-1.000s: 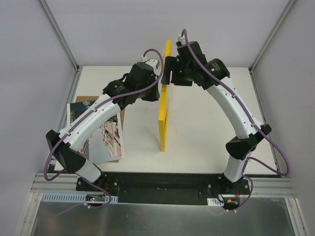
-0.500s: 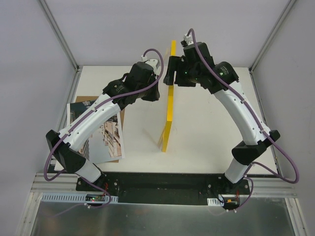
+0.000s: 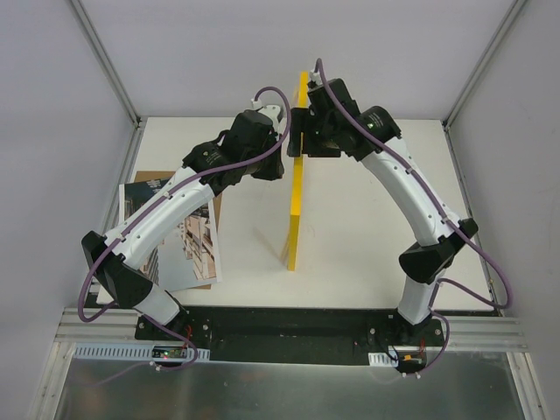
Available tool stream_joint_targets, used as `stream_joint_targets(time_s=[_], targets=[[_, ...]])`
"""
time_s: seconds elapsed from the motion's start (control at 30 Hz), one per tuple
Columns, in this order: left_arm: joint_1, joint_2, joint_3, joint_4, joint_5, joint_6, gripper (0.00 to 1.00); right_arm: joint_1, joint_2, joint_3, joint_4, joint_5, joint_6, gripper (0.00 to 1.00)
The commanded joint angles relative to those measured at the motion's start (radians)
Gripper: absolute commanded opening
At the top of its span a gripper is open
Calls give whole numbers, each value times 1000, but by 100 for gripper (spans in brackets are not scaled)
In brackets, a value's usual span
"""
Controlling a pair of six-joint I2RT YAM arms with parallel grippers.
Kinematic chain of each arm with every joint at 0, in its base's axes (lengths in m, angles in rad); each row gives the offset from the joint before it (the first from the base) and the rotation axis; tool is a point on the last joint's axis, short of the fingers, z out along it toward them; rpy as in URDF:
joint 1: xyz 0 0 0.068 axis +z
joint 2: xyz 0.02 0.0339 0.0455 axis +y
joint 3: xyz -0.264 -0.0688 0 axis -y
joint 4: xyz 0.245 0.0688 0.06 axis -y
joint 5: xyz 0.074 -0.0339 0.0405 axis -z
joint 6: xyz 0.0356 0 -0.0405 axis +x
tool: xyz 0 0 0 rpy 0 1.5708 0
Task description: Put the photo into the frame
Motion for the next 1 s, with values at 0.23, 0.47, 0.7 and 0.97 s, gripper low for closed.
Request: stream_joint_targets(time_s=[0.23, 0.47, 0.7, 0.97], targets=[[-8, -26, 31, -11, -61, 29, 0, 15, -31, -5, -66, 169, -77, 59], [9, -64, 35, -58, -142, 75, 0, -107, -181, -220, -30, 33, -122, 29], [55, -115, 57, -109, -167, 103, 0, -306, -349, -572, 154, -295, -134, 11], [95, -170, 115, -161, -203, 110, 0, -419, -392, -997, 485, -478, -96, 8]])
